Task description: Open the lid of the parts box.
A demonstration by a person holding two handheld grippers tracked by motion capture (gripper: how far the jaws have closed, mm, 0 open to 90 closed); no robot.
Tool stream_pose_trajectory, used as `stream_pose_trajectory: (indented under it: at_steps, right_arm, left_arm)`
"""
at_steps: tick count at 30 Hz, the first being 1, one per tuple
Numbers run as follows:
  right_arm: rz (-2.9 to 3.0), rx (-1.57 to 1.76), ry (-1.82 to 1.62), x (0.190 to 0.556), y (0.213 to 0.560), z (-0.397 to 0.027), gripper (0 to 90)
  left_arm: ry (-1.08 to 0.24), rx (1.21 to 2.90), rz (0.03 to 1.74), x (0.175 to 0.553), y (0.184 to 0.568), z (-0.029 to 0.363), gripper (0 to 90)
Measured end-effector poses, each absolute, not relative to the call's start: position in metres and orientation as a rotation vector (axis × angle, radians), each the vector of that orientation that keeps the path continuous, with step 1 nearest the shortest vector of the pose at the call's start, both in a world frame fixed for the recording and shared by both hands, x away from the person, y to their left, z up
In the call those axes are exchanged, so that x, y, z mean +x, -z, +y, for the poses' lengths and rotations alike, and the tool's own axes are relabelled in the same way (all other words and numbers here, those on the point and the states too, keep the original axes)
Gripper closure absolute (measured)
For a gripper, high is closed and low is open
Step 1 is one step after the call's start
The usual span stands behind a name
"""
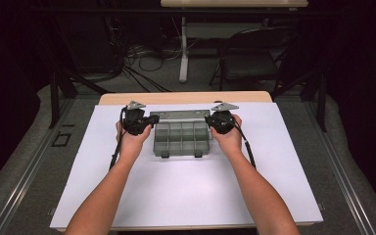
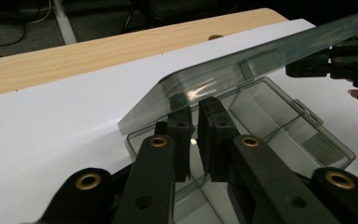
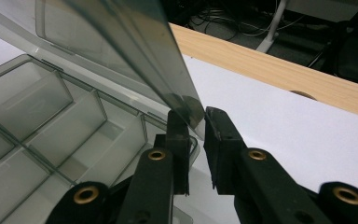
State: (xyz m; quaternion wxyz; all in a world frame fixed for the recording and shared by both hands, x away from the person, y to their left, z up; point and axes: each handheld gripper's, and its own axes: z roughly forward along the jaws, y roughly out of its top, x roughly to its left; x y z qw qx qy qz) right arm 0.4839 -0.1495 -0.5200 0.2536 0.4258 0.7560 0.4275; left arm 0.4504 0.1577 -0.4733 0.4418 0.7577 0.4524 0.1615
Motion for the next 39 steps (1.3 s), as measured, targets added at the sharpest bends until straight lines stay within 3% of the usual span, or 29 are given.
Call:
stream_pose_trajectory:
  at_steps: [16,39]
  right_arm:
    - [2.052,1.167,-1.168,0.484,0.520,-0.150,81.3]
    - [2.053,1.168,-1.169,0.484,0.520,-0.151,81.3]
  left_arm:
    - [-0.355,1.942,1.157,0.446,0.491,0.159,57.2]
    - [-0.330,2.034,1.230,0.441,0.527,0.159,47.8]
